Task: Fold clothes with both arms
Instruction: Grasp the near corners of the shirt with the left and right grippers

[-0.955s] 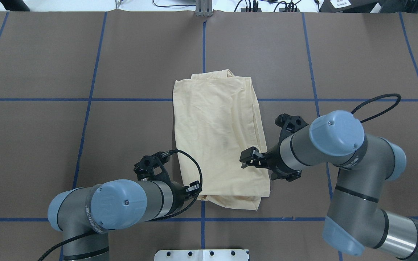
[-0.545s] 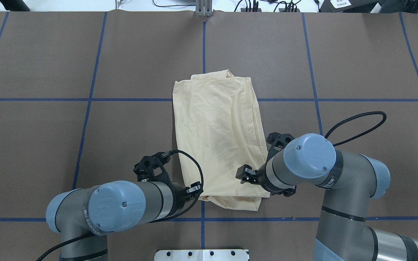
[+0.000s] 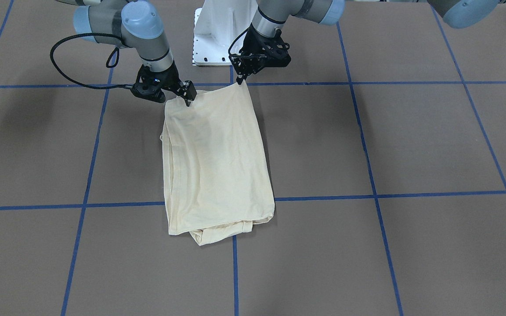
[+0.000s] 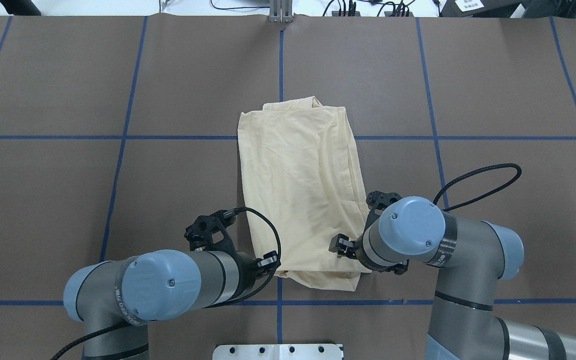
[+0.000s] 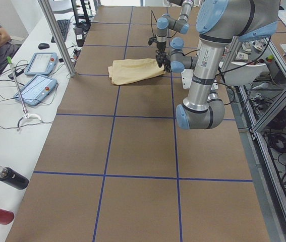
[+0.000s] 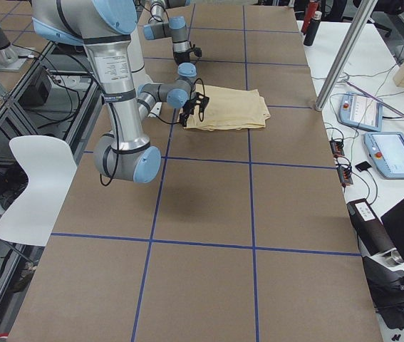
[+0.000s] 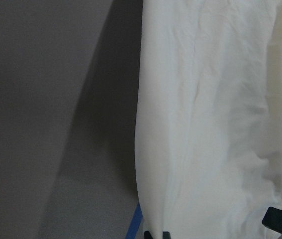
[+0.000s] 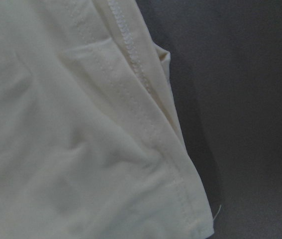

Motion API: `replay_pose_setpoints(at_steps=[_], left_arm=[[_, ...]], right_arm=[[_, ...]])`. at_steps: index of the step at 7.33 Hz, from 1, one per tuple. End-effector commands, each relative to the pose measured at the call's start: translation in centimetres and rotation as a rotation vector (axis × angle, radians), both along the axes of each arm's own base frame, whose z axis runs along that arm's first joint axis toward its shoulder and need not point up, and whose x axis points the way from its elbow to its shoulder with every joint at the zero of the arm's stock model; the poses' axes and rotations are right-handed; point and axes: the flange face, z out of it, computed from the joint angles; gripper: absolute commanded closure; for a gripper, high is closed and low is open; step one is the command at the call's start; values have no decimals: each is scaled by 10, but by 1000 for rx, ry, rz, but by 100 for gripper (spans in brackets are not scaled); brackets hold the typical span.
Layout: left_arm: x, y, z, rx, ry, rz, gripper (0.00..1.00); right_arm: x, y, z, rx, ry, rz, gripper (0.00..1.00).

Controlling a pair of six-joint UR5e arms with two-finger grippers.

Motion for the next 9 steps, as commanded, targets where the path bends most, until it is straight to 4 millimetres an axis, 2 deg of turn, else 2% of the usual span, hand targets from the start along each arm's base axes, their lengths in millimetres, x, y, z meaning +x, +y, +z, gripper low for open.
replay_pose_setpoints(at_steps=[1, 3, 4, 6, 7, 9], left_arm=[[0, 0, 0, 0, -1, 0, 100], [0, 0, 0, 0, -1, 0, 100], [0, 0, 0, 0, -1, 0, 100], [0, 0, 0, 0, -1, 0, 100], [0, 0, 0, 0, -1, -1, 100], [0, 0, 0, 0, -1, -1, 100]], right_arm=[[-4, 0, 5, 3, 11, -2, 0], [-8, -2, 12, 3, 27, 1, 1], [-8, -1, 11, 3, 26, 0, 6], [-10, -3, 5, 6, 19, 1, 33], [-11, -3, 4, 6, 17, 0, 42], [-11, -2, 5, 5, 20, -1, 43]])
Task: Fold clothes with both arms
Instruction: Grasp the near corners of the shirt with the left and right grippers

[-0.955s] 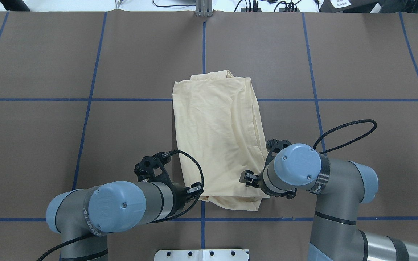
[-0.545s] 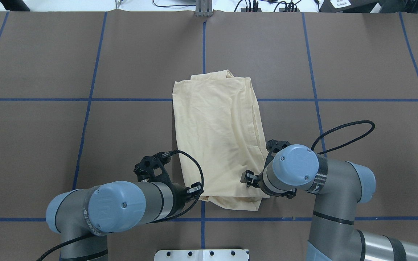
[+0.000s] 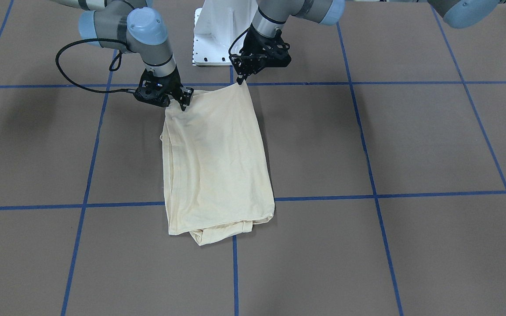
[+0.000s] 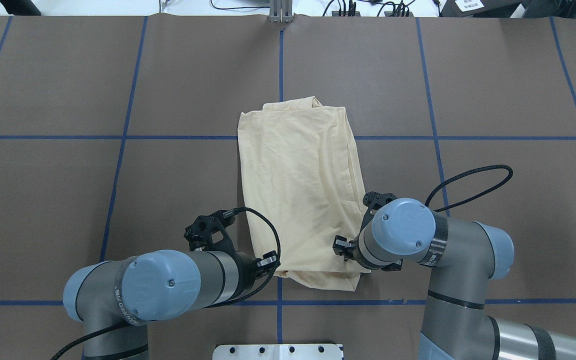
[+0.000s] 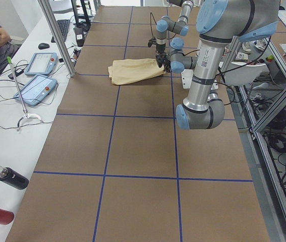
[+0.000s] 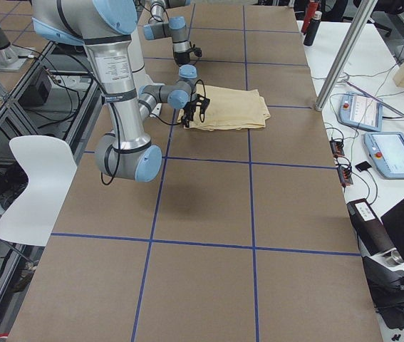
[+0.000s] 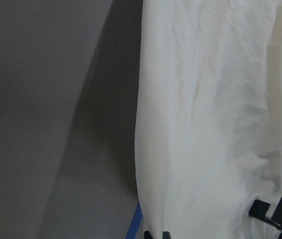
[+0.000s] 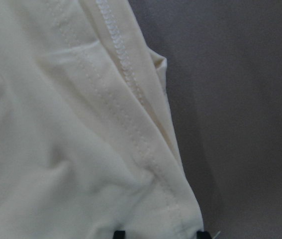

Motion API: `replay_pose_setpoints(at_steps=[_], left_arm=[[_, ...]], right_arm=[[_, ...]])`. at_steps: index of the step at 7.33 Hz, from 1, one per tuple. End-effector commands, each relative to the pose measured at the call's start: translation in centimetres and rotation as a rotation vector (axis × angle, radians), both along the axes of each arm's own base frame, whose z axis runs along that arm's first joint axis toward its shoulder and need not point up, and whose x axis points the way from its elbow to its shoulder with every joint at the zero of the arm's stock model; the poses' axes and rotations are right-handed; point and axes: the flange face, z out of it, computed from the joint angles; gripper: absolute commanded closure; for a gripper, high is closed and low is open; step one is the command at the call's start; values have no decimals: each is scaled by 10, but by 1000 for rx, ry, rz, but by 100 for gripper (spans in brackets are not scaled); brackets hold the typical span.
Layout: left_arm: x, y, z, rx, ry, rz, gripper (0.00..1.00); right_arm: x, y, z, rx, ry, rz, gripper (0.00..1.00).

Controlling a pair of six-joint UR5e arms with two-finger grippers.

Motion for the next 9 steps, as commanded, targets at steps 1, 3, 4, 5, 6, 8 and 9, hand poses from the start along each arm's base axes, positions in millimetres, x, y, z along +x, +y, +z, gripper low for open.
replay_pose_setpoints(at_steps=[1, 3, 4, 5, 6, 8, 9], left_arm=[[0, 0, 0, 0, 1, 0, 100], [0, 0, 0, 0, -1, 0, 100], [0, 0, 0, 0, 1, 0, 100], [0, 0, 1, 0, -2, 0, 100], [0, 0, 1, 0, -1, 0, 100], [0, 0, 1, 0, -1, 0, 100], [0, 0, 1, 0, -1, 0, 100]], right_arm=[[-1, 1, 2, -2, 4, -4, 42], [-1, 1, 4, -3, 9, -5, 35], [-1, 2, 6, -7, 17, -6, 32], [0, 2, 6, -11, 28, -6, 30], [0, 2, 7, -12, 30, -6, 28], [-1, 2, 6, -12, 30, -7, 32], [-1, 2, 6, -12, 30, -7, 40]])
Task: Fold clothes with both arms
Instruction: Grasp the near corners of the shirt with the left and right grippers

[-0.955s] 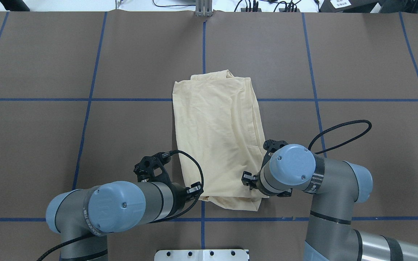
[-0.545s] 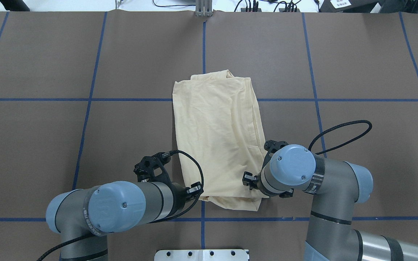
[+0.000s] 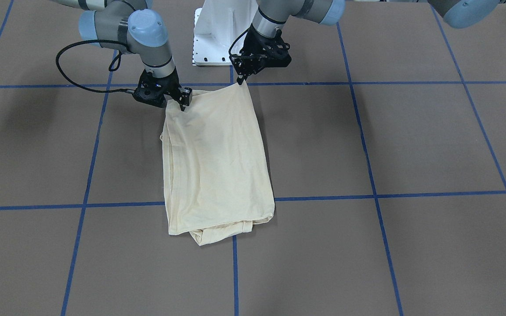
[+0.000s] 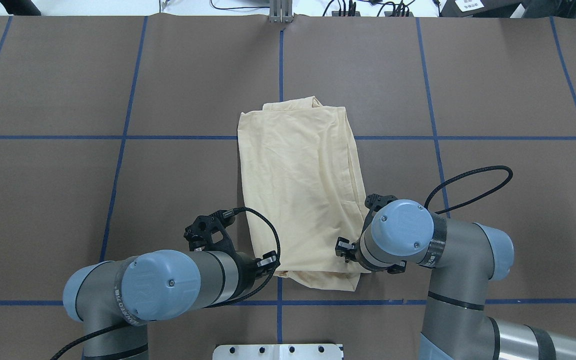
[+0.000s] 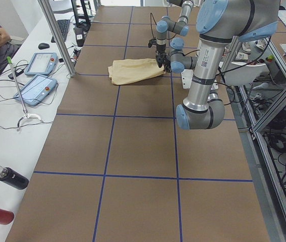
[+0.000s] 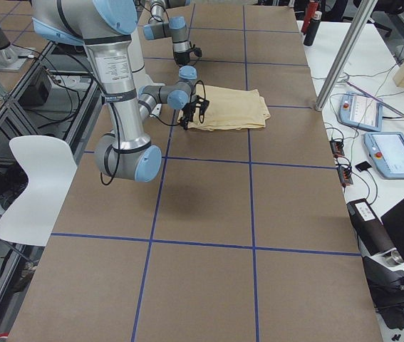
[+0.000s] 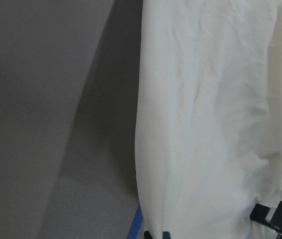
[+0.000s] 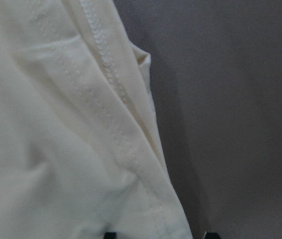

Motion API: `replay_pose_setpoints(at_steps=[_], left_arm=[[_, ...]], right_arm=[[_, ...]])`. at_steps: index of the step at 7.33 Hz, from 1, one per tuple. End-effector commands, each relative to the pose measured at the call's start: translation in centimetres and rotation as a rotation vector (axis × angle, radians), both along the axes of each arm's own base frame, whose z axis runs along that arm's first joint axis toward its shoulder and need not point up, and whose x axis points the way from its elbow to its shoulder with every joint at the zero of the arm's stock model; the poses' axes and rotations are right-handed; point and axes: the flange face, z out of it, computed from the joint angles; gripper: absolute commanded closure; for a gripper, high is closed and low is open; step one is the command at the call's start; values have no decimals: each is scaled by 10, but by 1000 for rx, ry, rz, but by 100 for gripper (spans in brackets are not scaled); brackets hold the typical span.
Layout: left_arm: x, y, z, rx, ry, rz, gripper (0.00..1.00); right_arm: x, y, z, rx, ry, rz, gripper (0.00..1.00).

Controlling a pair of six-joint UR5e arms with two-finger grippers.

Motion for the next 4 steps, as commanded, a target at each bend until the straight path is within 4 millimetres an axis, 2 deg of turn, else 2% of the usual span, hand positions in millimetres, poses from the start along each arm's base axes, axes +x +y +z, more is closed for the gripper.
replay_pose_setpoints(at_steps=[1, 3, 4], left_arm=[[0, 0, -1, 1, 3, 0, 100], [0, 0, -1, 0, 2, 0, 100], [0, 0, -1, 0, 2, 0, 100]], right_arm=[[-1, 0, 1, -1, 2, -1, 54], [0, -1, 0, 0, 0, -1, 100], [0, -1, -3, 2, -4, 0, 100]])
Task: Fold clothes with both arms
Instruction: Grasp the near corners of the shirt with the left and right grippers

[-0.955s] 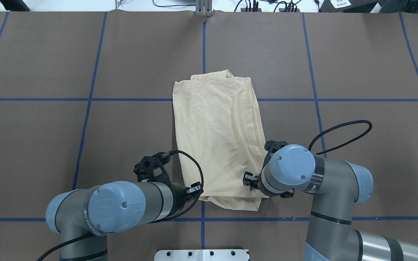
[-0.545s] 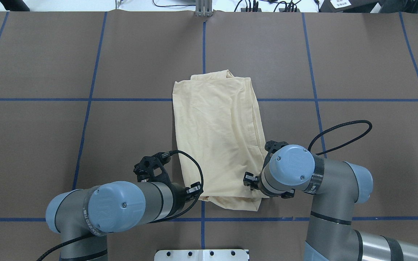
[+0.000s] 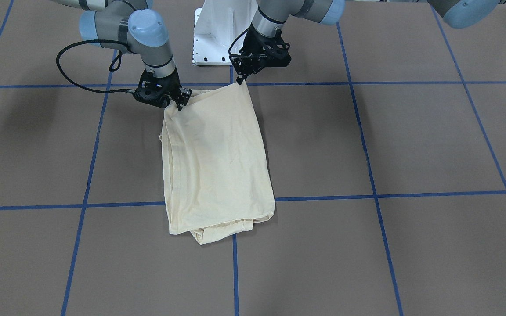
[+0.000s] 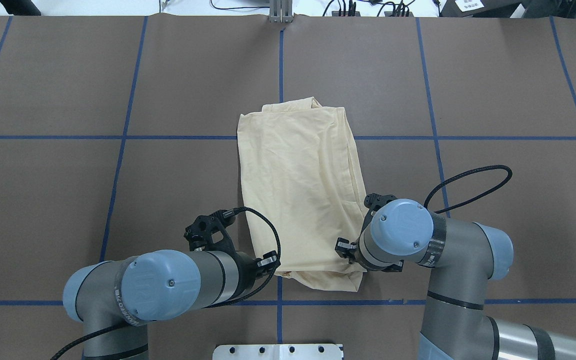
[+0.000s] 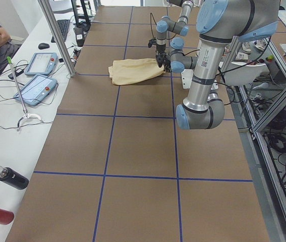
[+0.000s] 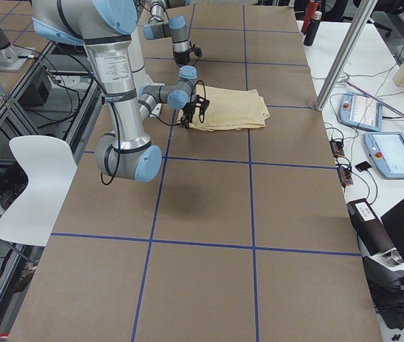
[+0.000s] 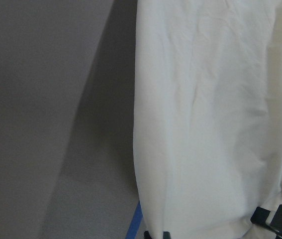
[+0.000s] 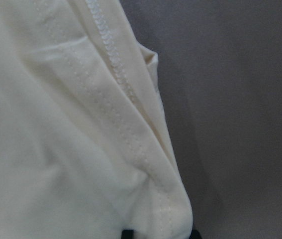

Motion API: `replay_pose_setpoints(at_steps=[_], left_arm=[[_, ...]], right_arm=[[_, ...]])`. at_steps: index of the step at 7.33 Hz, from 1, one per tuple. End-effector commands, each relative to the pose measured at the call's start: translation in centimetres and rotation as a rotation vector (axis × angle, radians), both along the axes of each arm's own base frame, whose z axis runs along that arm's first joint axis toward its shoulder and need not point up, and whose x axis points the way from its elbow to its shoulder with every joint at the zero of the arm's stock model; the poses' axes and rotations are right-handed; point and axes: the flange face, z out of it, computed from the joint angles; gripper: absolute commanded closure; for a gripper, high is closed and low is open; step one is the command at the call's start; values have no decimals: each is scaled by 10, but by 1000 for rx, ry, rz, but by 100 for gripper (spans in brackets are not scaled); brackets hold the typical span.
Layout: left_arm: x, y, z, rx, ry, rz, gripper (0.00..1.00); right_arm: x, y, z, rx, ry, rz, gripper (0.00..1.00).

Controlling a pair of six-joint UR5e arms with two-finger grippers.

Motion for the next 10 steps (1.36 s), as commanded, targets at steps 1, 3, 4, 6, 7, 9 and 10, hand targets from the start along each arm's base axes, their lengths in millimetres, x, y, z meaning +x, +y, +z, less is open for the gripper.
replay_pose_setpoints(at_steps=[1, 3, 4, 6, 7, 9, 10], left_arm=[[0, 0, 0, 0, 0, 0, 100], [1, 0, 1, -1, -1, 1, 100], [0, 0, 0, 1, 0, 2, 100], [0, 0, -1, 1, 3, 3, 100], [-1, 1, -1, 0, 3, 5, 100], [4, 16, 0, 0, 2, 38, 100], [11, 37, 1, -13, -15, 93, 100]], right_arm=[[0, -1, -3, 3, -3, 3, 100], [1, -1, -3, -1, -4, 0, 100], [3, -3, -5, -4, -10, 1, 100], [13, -2, -17, -14, -33, -7, 100], [15, -2, -17, -15, -30, -6, 100], [24, 15, -18, -18, -34, -29, 100], [24, 38, -14, -23, -19, -67, 100]])
